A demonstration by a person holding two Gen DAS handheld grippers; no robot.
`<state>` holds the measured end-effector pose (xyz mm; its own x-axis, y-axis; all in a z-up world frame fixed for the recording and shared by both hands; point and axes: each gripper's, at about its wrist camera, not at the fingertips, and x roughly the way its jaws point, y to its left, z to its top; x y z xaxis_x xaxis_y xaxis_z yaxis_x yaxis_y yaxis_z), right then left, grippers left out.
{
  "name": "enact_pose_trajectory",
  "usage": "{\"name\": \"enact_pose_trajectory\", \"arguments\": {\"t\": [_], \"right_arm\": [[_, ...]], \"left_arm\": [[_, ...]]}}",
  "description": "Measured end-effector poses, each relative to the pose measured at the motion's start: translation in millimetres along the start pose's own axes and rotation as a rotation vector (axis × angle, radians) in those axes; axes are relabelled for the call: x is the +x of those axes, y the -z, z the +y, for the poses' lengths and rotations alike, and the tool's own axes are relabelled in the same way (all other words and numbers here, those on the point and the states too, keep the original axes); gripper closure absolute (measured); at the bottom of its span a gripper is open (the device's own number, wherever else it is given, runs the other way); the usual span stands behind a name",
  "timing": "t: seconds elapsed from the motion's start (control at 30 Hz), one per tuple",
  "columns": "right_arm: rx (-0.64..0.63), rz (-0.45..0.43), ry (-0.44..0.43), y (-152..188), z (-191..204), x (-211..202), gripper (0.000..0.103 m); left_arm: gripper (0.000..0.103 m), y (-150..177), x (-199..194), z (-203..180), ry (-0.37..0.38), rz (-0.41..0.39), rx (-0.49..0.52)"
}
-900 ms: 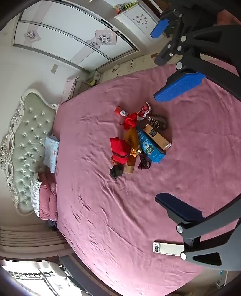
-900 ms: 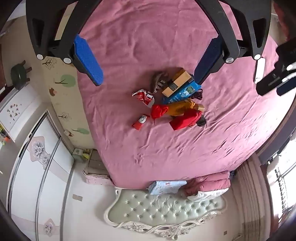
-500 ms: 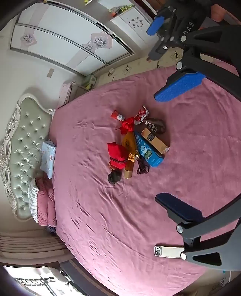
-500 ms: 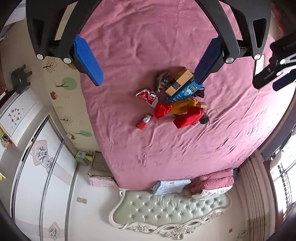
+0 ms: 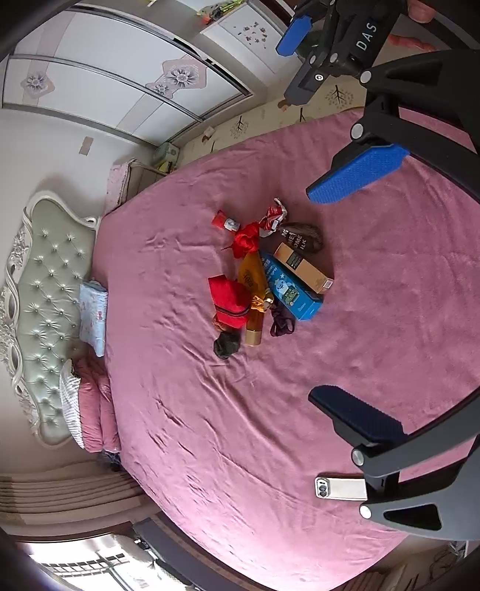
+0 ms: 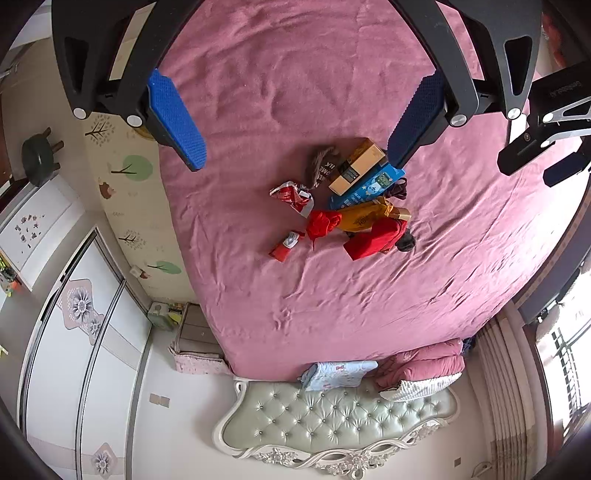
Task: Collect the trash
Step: 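Move both grippers toward the pile of items on the pink bed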
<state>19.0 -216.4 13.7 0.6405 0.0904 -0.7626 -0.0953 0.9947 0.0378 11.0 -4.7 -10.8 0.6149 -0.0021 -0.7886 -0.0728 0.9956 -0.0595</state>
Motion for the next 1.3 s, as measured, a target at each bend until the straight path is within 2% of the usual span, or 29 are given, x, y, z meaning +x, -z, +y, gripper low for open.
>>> {"name": "enact_pose_trajectory", "arguments": {"t": [0.67,1.3], "right_arm": [[-0.003,0.010,-0.028,-7.7,0.4,1.9,0.009],[-0.003,0.017,-0.039,-8.4,0.2,3.1,0.009]], "left_arm": [[0.004,-3.4,10.0,-5.3,0.007,0.034,-0.010],[0.004,-9.7,10.9,-13.8,0.020,0.034,0.002]]}}
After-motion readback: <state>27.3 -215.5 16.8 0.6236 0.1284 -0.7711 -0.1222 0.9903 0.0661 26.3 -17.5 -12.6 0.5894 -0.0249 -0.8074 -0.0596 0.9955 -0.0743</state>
